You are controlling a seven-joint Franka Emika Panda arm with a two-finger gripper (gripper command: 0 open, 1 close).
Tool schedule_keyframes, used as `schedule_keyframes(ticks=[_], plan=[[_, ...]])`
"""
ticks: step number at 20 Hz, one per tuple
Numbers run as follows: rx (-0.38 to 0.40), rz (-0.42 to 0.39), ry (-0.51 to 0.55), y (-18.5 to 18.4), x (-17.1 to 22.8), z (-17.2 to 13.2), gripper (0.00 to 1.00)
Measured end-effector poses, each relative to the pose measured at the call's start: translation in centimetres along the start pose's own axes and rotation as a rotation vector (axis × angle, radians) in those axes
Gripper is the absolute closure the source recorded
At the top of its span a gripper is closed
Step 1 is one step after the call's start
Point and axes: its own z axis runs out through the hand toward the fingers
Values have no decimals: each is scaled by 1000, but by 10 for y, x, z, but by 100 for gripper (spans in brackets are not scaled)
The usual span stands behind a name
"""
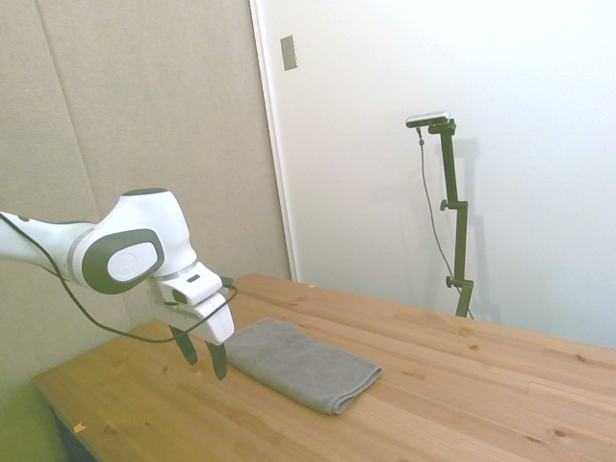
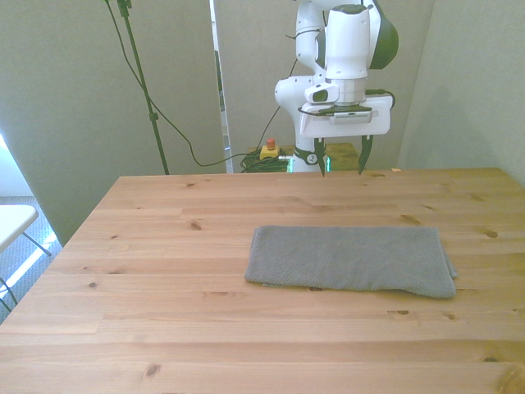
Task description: Fold the towel
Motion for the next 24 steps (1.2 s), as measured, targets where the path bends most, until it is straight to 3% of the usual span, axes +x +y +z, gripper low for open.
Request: schedule_keyframes(ticks=[5, 9, 17, 24], plan=[[-4, -5, -11, 1, 2, 5, 0], [9, -10, 2, -18, 7, -2, 0], [-27, 27, 60, -142, 4, 0, 0], [-124, 38, 111, -226, -18, 19, 0]])
